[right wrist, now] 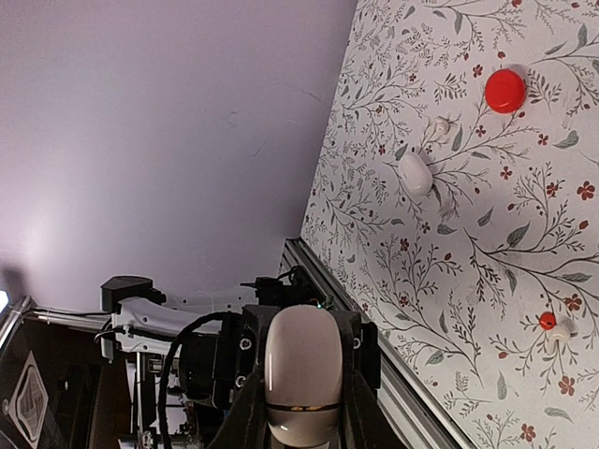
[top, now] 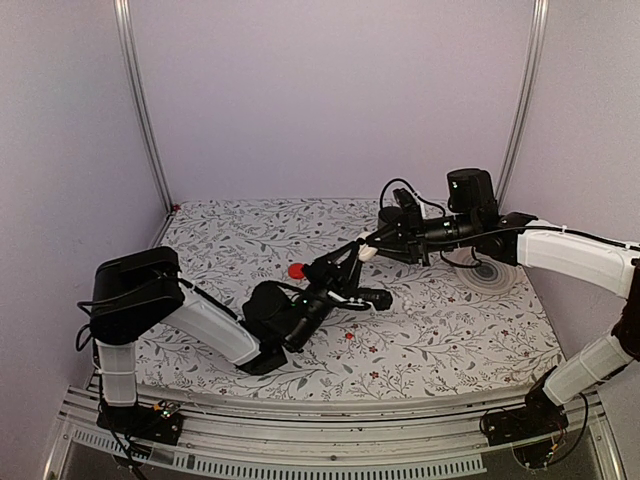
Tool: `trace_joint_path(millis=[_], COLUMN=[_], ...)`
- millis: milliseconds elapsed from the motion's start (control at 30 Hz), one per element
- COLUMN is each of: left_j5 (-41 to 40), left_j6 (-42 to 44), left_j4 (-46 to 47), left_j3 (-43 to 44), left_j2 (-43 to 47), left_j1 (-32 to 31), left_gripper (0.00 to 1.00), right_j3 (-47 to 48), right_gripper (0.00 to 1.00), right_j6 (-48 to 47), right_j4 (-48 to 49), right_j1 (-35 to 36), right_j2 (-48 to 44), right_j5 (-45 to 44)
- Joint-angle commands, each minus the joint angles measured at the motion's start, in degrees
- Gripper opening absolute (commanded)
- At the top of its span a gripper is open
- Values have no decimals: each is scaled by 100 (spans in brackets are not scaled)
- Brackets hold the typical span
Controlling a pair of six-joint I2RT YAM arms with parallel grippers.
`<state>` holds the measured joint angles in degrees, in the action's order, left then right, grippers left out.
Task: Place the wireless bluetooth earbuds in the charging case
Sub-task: Pass from the right arm to the left, then open the charging case.
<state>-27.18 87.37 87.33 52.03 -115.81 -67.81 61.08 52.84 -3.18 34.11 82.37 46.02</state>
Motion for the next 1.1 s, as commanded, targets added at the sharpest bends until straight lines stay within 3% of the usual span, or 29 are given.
trace_joint_path(millis=[0,67,167,367,567,667,733,933,1067], left_j5=[83,89,99,-33,125,1059,1571,2481,2404], left_j6=[-55,-85,-193,-1012,-3130,-4605,-5425,-6484,-6713], left_j4=[1695,1687,1678,1176,-1231,-3394,-4149,-4827,-4850], left_j3=[-11,-1,-8,-148,-385,-309,-271,-496,-612], left_j2=[157,149,148,489,1379,1925,2179,2619,2690], left_j1=[-61,-64,-65,-69,-21,155,304,525,614], left_gripper=[21,16,1,0,0,0,0,0,0], right_j3=[-62,-61,-81,-84,-151,-103,-82,29,147], right_gripper=[4,5,14,29,46,55,57,58,58], right_j6=[11,-1,-34,-237,-518,-792,-1009,-1480,-1667], right_j4=[128,108,90,2,-5,-142,-185,-418,-568], right_j1=[-16,-10,-10,-11,-9,-5,-9,-14,-10], right_j2=[45,45,7,-67,-231,-379,-479,-530,-468], right_j5=[64,72,51,-213,-565,-933,-1143,-1517,-1573])
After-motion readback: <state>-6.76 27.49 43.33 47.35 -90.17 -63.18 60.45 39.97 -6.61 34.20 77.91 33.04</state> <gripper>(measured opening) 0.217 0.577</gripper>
